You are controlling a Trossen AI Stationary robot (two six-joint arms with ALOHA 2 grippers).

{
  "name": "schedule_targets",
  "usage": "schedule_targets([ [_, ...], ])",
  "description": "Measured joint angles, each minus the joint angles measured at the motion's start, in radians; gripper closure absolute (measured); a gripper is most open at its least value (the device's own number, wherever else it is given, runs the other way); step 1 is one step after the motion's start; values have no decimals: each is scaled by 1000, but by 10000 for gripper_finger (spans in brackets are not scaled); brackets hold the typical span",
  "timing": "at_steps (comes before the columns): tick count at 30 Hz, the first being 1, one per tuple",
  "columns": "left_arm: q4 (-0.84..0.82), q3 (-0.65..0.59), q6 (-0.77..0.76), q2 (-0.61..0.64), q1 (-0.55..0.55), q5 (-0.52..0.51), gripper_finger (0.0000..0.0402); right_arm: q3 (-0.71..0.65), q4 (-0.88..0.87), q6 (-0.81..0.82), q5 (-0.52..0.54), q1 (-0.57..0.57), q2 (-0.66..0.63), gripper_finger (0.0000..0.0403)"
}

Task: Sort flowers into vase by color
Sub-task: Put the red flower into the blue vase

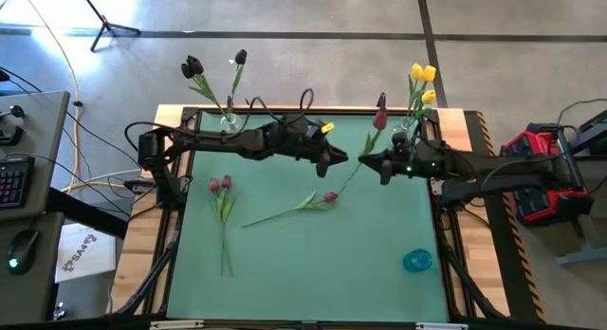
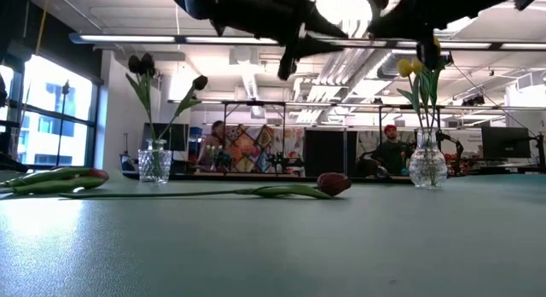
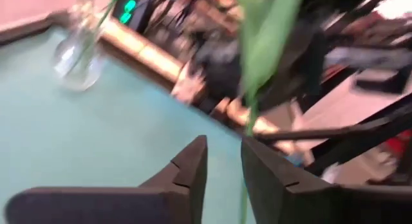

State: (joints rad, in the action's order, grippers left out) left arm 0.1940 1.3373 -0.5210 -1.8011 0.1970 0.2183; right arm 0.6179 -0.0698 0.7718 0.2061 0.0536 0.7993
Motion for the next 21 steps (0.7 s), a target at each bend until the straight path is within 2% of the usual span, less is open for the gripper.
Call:
schedule_targets([
  [4,-131,0,50,0,-3,-28,294,135,-355,-86,3,-17,-22,401],
  [8,-211,-1,89,0,-12,-31,286,287,-642,-140,31,-78,-21,402],
  [14,-227,-1,76,0,-31,-127,286,418,-803,-36,74,-225,-22,402],
  [21,-226,-1,28,0,-59,-175,286,484,-940,186,66,-525,-19,402],
])
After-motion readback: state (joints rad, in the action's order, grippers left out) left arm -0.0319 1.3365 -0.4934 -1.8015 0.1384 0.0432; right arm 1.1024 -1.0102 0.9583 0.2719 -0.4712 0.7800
